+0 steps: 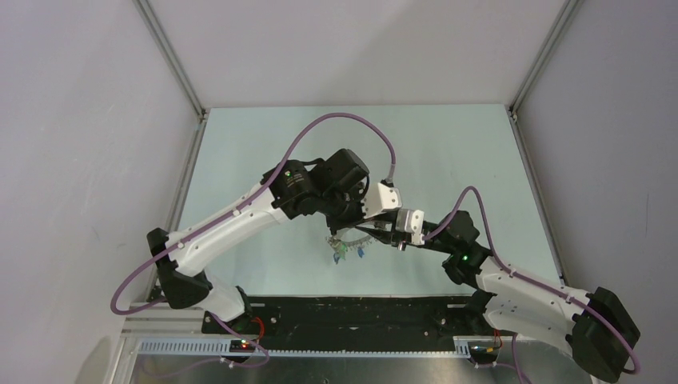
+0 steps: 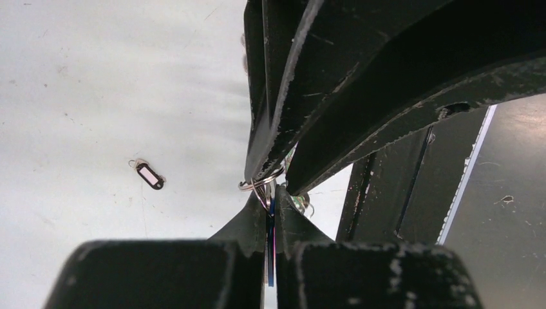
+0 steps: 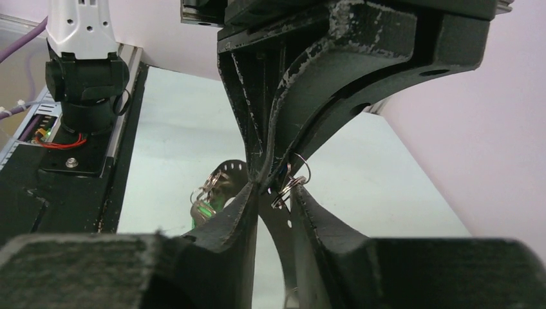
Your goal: Remove the keys from the keyring
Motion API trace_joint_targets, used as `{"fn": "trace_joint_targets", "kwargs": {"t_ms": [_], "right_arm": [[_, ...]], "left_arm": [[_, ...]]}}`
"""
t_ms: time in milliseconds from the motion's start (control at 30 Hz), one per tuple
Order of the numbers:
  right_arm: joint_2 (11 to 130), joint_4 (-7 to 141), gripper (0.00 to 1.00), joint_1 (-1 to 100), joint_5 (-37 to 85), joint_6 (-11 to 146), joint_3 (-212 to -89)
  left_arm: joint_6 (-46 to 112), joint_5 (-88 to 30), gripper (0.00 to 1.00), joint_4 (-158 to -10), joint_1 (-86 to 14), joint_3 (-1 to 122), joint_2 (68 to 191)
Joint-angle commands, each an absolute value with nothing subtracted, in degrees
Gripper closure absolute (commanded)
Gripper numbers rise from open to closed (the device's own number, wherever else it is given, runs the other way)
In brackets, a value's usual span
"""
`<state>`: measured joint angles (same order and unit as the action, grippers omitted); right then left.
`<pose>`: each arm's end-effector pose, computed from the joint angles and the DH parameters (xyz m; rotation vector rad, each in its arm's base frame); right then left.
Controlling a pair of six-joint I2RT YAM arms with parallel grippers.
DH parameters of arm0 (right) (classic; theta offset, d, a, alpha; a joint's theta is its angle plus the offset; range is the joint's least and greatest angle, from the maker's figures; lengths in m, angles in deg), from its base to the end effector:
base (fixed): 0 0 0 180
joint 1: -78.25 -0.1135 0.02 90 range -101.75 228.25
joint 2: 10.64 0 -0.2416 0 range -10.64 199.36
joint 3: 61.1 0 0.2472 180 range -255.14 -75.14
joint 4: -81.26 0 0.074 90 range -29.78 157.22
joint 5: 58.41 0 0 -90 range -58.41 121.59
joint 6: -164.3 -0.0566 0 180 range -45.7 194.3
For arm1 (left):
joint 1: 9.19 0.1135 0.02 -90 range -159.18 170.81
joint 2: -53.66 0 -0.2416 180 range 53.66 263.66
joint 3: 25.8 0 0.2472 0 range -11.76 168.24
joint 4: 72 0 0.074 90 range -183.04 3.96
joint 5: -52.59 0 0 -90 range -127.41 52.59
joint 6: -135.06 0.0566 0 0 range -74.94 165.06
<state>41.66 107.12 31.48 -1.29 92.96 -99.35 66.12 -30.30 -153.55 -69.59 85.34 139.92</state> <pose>0.1358 0.1894 0.2695 -1.1493 0.8764 0.7949 0.1421 -0.2643 0.3498 1.7358 1.9417 -0.4147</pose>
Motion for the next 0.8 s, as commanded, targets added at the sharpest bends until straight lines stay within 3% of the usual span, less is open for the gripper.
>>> {"fn": "trace_joint_targets", "kwargs": {"t_ms": [0,333,767], "right_arm": [[40.64,107.17,0.75,31.7,-1.13,93.26,-101.34],[36.28,100.28,1.0,31.75,0.95,94.73,-101.23],[32.94,98.72,1.0,31.06,0.2,96.78,-100.33]], "left_arm": [[66.67,-26.52,1.0,-152.43,-69.94,88.57,136.87],[64.55,-27.46,1.0,-152.44,-69.87,88.35,137.02],[58.31,-23.73,1.0,-152.44,-67.22,88.68,138.35]]}}
